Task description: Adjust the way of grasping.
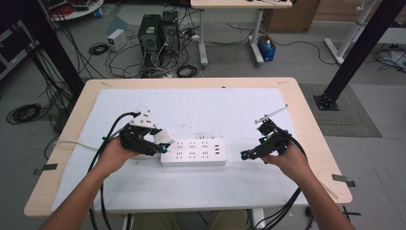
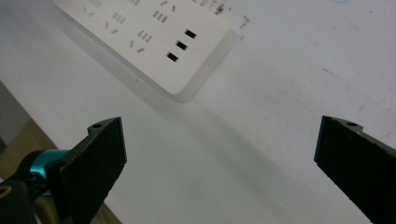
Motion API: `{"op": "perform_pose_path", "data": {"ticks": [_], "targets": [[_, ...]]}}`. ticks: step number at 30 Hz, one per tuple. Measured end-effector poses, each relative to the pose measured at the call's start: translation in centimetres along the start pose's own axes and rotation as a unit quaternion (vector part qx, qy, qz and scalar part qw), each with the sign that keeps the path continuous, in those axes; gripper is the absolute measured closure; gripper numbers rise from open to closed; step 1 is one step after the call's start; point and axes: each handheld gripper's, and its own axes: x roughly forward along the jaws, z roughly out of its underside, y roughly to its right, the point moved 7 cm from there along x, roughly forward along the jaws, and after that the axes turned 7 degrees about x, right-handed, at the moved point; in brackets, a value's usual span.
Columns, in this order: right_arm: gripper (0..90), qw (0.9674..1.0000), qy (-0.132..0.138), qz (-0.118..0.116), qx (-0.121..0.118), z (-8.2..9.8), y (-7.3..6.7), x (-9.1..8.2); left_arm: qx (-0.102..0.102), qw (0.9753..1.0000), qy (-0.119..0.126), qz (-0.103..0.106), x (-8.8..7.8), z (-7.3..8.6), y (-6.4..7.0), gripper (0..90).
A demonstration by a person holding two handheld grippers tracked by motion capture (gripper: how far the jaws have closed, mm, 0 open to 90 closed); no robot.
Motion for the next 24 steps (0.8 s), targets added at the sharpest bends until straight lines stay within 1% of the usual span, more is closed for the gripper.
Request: {"op": "perform_pose_path", "data": {"ticks": [1, 2, 3, 4, 5, 6, 8, 9, 10, 11, 12, 13, 14, 15, 16, 17, 19, 20, 21, 22, 24], "targets": [[1.5, 0.9999, 0.005, -0.008, 0.009, 0.0, -0.2, 0.0, 0.000, 1.0000, 0.000, 0.000, 0.0, 0.0, 0.0, 42.6], [1.5, 0.9997, 0.010, -0.014, 0.016, -0.1, -0.4, -0.1, 0.003, 0.9999, 0.001, 0.011, 0.3, -0.1, 0.3, 42.6], [1.5, 0.9997, 0.010, -0.014, 0.016, -0.1, -0.4, -0.1, 0.003, 0.9999, 0.001, 0.011, 0.3, -0.1, 0.3, 42.6], [1.6, 0.9988, 0.020, -0.031, 0.032, -0.2, -0.7, -0.1, 0.008, 0.9998, 0.004, 0.019, 0.6, -0.3, 0.6, 42.6], [1.5, 0.9982, 0.024, -0.039, 0.040, -0.3, -1.0, -0.1, 0.008, 0.9998, 0.004, 0.019, 0.6, -0.3, 0.6, 42.6], [1.5, 0.9976, 0.025, -0.047, 0.045, -0.3, -1.2, -0.2, 0.009, 0.9996, 0.008, 0.025, 0.7, -0.6, 0.9, 42.6], [1.5, 0.9961, 0.030, -0.060, 0.057, -0.4, -1.5, -0.1, 0.014, 0.9995, 0.016, 0.025, 0.8, -0.8, 1.0, 42.6], [1.5, 0.9961, 0.030, -0.060, 0.057, -0.4, -1.5, -0.1, 0.014, 0.9995, 0.016, 0.025, 0.8, -0.8, 1.0, 42.6], [1.5, 0.9933, 0.034, -0.079, 0.076, -0.6, -1.9, -0.2, 0.016, 0.9993, 0.017, 0.029, 0.9, -0.9, 1.2, 42.6], [1.5, 0.9933, 0.034, -0.079, 0.076, -0.6, -1.9, -0.2, 0.020, 0.9991, 0.019, 0.032, 0.9, -1.0, 1.3, 42.6], [1.5, 0.9916, 0.034, -0.091, 0.086, -0.7, -2.0, -0.2, 0.025, 0.9988, 0.023, 0.035, 1.1, -1.2, 1.4, 42.6], [1.5, 0.9916, 0.034, -0.091, 0.086, -0.7, -2.0, -0.2, 0.025, 0.9988, 0.023, 0.035, 1.1, -1.2, 1.4, 42.6], [1.5, 0.9853, 0.038, -0.128, 0.106, -0.9, -2.6, -0.2, 0.028, 0.9983, 0.026, 0.044, 1.3, -1.3, 1.7, 42.6], [1.5, 0.9853, 0.038, -0.128, 0.106, -0.9, -2.6, -0.2, 0.032, 0.9979, 0.029, 0.047, 1.4, -1.4, 1.8, 42.6], [1.5, 0.9813, 0.043, -0.144, 0.120, -1.1, -2.8, -0.1, 0.033, 0.9977, 0.033, 0.050, 1.5, -1.5, 2.0, 42.6], [1.5, 0.9813, 0.043, -0.144, 0.120, -1.1, -2.8, -0.1, 0.040, 0.9972, 0.034, 0.053, 1.6, -1.6, 2.1, 42.6], [1.5, 0.9788, 0.043, -0.154, 0.128, -1.3, -3.0, -0.1, 0.044, 0.9966, 0.039, 0.058, 1.9, -1.9, 2.3, 42.6], [1.5, 0.9770, 0.043, -0.161, 0.133, -1.5, -3.2, -0.1, 0.047, 0.9963, 0.040, 0.060, 2.0, -2.0, 2.4, 42.6], [1.5, 0.9770, 0.043, -0.161, 0.133, -1.5, -3.2, -0.1, 0.046, 0.9962, 0.043, 0.061, 2.1, -2.2, 2.5, 42.6], [1.5, 0.9763, 0.045, -0.164, 0.134, -1.6, -3.3, 0.0, 0.049, 0.9956, 0.047, 0.065, 2.3, -2.4, 2.7, 42.6], [1.5, 0.9763, 0.045, -0.162, 0.137, -1.7, -3.3, 0.0, 0.049, 0.9953, 0.050, 0.066, 2.4, -2.6, 2.8, 42.6]]}}
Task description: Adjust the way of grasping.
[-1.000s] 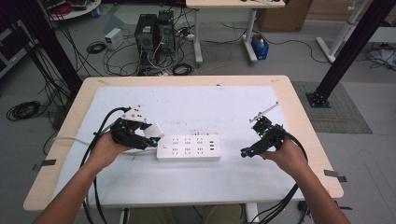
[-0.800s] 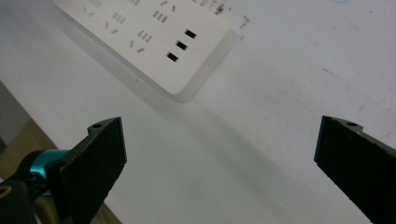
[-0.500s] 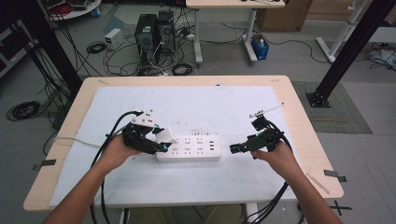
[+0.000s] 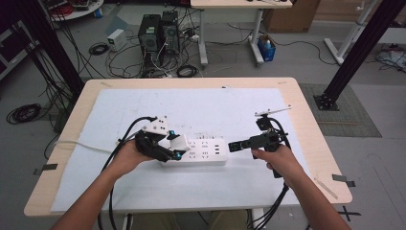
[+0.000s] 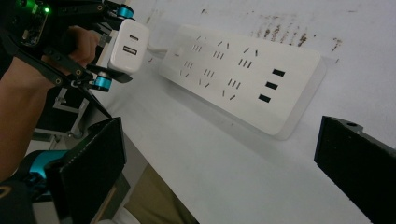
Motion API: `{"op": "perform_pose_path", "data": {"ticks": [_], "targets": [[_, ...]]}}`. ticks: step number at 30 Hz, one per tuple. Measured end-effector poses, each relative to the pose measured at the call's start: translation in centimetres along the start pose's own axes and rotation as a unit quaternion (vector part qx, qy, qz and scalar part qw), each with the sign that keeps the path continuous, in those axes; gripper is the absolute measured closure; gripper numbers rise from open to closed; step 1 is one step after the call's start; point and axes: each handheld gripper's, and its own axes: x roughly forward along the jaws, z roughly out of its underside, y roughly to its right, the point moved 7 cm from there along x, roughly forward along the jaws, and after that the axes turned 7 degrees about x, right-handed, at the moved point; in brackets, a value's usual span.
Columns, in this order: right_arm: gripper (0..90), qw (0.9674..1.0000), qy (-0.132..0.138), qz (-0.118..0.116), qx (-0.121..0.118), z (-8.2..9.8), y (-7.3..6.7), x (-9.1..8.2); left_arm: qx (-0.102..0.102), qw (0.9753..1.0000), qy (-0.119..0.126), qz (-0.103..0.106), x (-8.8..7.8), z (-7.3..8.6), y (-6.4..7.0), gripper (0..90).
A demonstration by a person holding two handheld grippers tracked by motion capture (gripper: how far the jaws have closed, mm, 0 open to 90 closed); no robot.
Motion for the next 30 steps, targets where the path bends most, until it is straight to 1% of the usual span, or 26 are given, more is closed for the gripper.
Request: {"op": "perform_pose_path", "data": {"ticks": [1, 2, 3, 4, 5, 6, 9, 11, 12, 13, 14, 16, 22, 25, 26, 30], "targets": [[1.5, 1.0000, 0.001, 0.000, 0.001, 0.0, 0.0, 0.0, 0.003, 1.0000, 0.003, 0.002, 0.1, -0.1, 0.1, 42.6], [1.5, 1.0000, -0.001, -0.001, 0.004, 0.0, -0.1, 0.1, 0.002, 1.0000, 0.008, 0.003, 0.3, -0.3, 0.2, 42.6], [1.5, 1.0000, -0.001, -0.001, 0.004, 0.0, -0.1, 0.1, 0.002, 1.0000, 0.008, 0.003, 0.3, -0.3, 0.2, 42.6], [1.5, 1.0000, -0.001, -0.002, 0.005, -0.1, -0.1, 0.1, 0.003, 0.9998, 0.018, 0.007, 0.8, -0.8, 0.4, 42.6], [1.5, 0.9998, -0.002, -0.005, 0.016, -0.1, -0.2, 0.2, 0.003, 0.9997, 0.022, 0.009, 1.0, -0.9, 0.5, 42.6], [1.5, 0.9998, -0.004, -0.007, 0.021, -0.2, -0.3, 0.3, 0.007, 0.9997, 0.022, 0.011, 1.2, -1.0, 0.5, 42.6], [1.5, 0.9995, -0.010, -0.004, 0.029, -0.2, -0.4, 0.4, 0.008, 0.9995, 0.027, 0.017, 1.9, -1.4, 0.8, 42.6], [1.6, 0.9990, -0.015, -0.004, 0.041, -0.2, -0.6, 0.4, 0.010, 0.9993, 0.028, 0.022, 2.3, -1.6, 0.9, 42.6], [1.5, 0.9987, -0.017, -0.005, 0.047, -0.2, -0.6, 0.5, 0.008, 0.9992, 0.030, 0.024, 2.4, -1.7, 1.0, 42.6], [1.5, 0.9985, -0.020, -0.006, 0.050, -0.2, -0.6, 0.5, 0.012, 0.9992, 0.028, 0.025, 2.6, -1.7, 1.0, 42.6], [1.5, 0.9981, -0.023, -0.008, 0.057, -0.2, -0.7, 0.6, 0.009, 0.9991, 0.030, 0.027, 2.7, -1.8, 1.1, 42.6], [1.6, 0.9973, -0.027, -0.009, 0.067, -0.2, -0.8, 0.7, 0.014, 0.9990, 0.030, 0.029, 3.0, -1.9, 1.2, 42.6], [1.6, 0.9966, -0.039, -0.012, 0.072, -0.3, -1.3, 1.5, 0.015, 0.9984, 0.044, 0.034, 3.5, -2.3, 1.6, 42.6], [1.6, 0.9964, -0.043, -0.010, 0.073, -0.3, -1.5, 1.9, 0.015, 0.9983, 0.045, 0.034, 3.9, -2.3, 1.8, 42.6], [1.6, 0.9963, -0.045, -0.010, 0.072, -0.3, -1.5, 2.0, 0.021, 0.9982, 0.043, 0.035, 3.9, -2.4, 1.8, 42.6], [1.5, 0.9956, -0.053, -0.018, 0.076, -0.4, -1.9, 2.6, 0.023, 0.9978, 0.050, 0.037, 4.1, -2.7, 2.0, 42.6]]}}
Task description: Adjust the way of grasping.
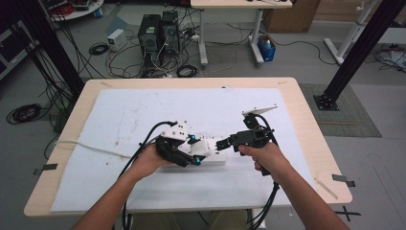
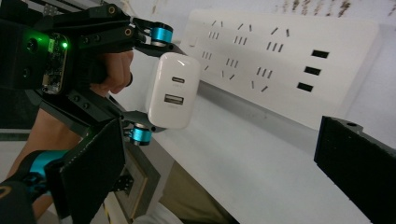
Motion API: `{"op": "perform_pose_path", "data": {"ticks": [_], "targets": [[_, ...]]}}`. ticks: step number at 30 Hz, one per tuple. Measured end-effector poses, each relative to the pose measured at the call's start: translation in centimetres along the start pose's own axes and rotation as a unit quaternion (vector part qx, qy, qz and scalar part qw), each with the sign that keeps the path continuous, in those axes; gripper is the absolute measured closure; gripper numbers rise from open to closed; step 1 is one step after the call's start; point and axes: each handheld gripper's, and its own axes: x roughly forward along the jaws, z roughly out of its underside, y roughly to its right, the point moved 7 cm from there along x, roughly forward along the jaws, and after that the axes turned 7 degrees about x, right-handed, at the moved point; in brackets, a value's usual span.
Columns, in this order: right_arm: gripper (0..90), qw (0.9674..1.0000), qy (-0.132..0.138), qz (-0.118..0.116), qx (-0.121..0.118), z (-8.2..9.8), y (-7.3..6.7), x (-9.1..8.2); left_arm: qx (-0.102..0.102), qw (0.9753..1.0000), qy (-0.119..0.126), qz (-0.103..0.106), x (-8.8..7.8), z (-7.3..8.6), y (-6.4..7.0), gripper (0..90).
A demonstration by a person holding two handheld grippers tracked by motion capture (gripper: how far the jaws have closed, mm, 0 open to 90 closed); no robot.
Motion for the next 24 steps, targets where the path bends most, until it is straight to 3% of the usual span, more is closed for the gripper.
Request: {"op": "perform_pose_path", "data": {"ticks": [5, 18, 24], "targets": [[1.6, 0.9998, -0.006, -0.019, 0.006, -0.1, -0.7, 0.8, 0.006, 1.0000, 0.003, 0.002, 0.5, -0.4, 0.2, 42.6], [2.3, 0.9996, -0.015, -0.020, 0.014, -0.3, -1.1, 1.8, 0.026, 0.9996, 0.015, -0.001, 1.6, -1.2, 0.6, 42.6], [5.0, 0.9995, -0.019, -0.020, 0.017, -0.4, -1.0, 2.0, 0.034, 0.9994, 0.008, -0.002, 1.8, -1.2, 0.6, 42.6]]}}
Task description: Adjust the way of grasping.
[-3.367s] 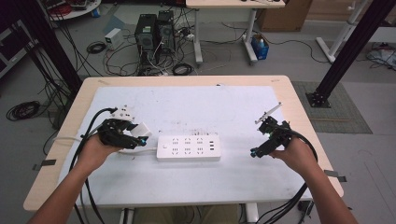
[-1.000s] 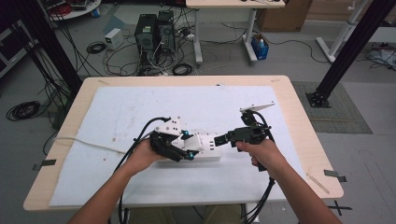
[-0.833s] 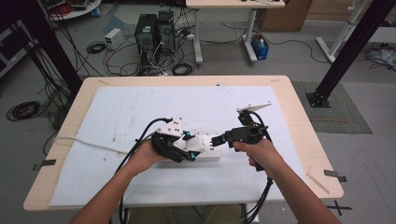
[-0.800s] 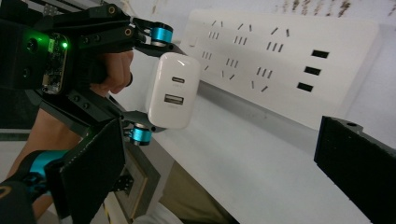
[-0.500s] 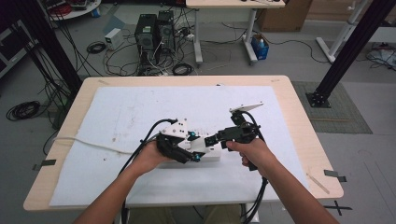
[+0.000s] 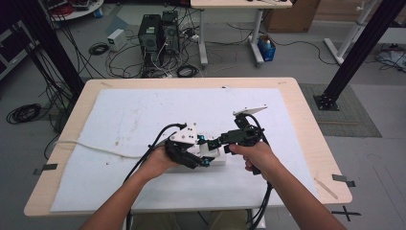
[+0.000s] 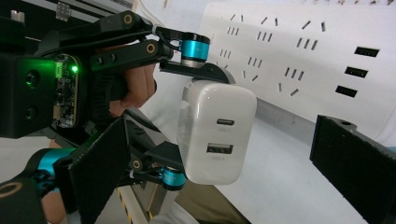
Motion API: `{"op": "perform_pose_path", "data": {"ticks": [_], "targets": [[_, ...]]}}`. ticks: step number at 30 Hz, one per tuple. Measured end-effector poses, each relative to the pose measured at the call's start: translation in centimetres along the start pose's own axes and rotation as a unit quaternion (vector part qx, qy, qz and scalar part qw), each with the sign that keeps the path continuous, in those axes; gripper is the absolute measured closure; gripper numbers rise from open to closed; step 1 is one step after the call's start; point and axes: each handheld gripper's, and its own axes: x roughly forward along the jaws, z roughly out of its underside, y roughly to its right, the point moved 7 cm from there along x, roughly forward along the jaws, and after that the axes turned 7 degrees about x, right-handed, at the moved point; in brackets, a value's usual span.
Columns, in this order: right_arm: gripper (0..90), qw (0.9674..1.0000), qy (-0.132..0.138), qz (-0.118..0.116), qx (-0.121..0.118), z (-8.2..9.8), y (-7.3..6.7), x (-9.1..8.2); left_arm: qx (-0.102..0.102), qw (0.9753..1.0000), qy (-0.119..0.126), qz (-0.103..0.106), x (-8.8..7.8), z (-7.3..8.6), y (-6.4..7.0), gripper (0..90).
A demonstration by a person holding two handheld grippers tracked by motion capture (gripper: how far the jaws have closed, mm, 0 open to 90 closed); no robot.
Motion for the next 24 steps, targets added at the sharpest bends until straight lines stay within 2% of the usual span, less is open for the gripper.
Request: {"op": "perform_pose_path", "data": {"ticks": [2, 4, 5, 6, 9, 10, 11, 12, 13, 14, 15, 16, 21, 22, 24], "targets": [[5.3, 1.0000, -0.003, -0.001, 0.003, 0.0, 0.0, 0.1, -0.001, 1.0000, 0.006, -0.003, 0.1, -0.1, 0.0, 42.6], [11.8, 1.0000, -0.002, -0.002, 0.001, -0.1, 0.0, 0.4, 0.001, 1.0000, 0.008, -0.005, 0.0, -0.2, -0.1, 42.6], [11.8, 1.0000, -0.002, -0.002, 0.001, -0.1, 0.0, 0.4, 0.001, 1.0000, 0.008, -0.005, 0.0, -0.2, -0.1, 42.6], [17.6, 1.0000, 0.002, -0.005, -0.002, -0.1, 0.0, 0.4, -0.001, 0.9999, 0.010, -0.005, 0.0, -0.3, -0.1, 42.6], [18.8, 0.9999, 0.002, -0.009, 0.007, -0.3, 0.0, 0.5, 0.000, 0.9999, 0.012, -0.007, 0.0, -0.3, -0.2, 42.6], [24.2, 0.9999, -0.001, -0.015, 0.004, -0.3, 0.1, 0.5, 0.000, 0.9999, 0.014, -0.008, 0.0, -0.3, -0.1, 42.6], [24.2, 0.9999, -0.001, -0.015, 0.004, -0.3, 0.1, 0.5, 0.001, 0.9998, 0.016, -0.008, 0.0, -0.4, -0.1, 42.6], [27.4, 0.9994, -0.001, -0.034, 0.006, -0.4, 0.0, 0.7, 0.002, 0.9998, 0.017, -0.007, 0.0, -0.4, -0.1, 42.6], [27.4, 0.9994, -0.001, -0.034, 0.006, -0.4, 0.0, 0.7, 0.002, 0.9998, 0.017, -0.007, 0.0, -0.4, -0.1, 42.6], [34.0, 0.9991, 0.002, -0.041, 0.009, -0.4, 0.0, 0.8, 0.004, 0.9998, 0.017, -0.007, 0.0, -0.4, -0.1, 42.6], [34.0, 0.9991, 0.002, -0.041, 0.009, -0.4, 0.0, 0.8, 0.002, 0.9998, 0.017, -0.008, 0.0, -0.4, 0.0, 42.6], [37.8, 0.9988, 0.000, -0.048, 0.010, -0.4, 0.1, 0.8, 0.003, 0.9998, 0.016, -0.008, 0.0, -0.4, 0.0, 42.6], [43.6, 0.9987, -0.006, -0.050, 0.007, -0.2, 0.2, 1.1, 0.009, 0.9998, 0.014, -0.008, 0.1, -0.4, 0.0, 42.6], [48.6, 0.9984, -0.007, -0.056, 0.008, -0.2, 0.1, 1.2, 0.010, 0.9998, 0.016, -0.008, 0.1, -0.5, 0.1, 42.6], [50.2, 0.9982, -0.007, -0.060, 0.009, -0.2, 0.1, 1.2, 0.015, 0.9998, 0.013, -0.009, 0.1, -0.5, 0.1, 42.6]]}}
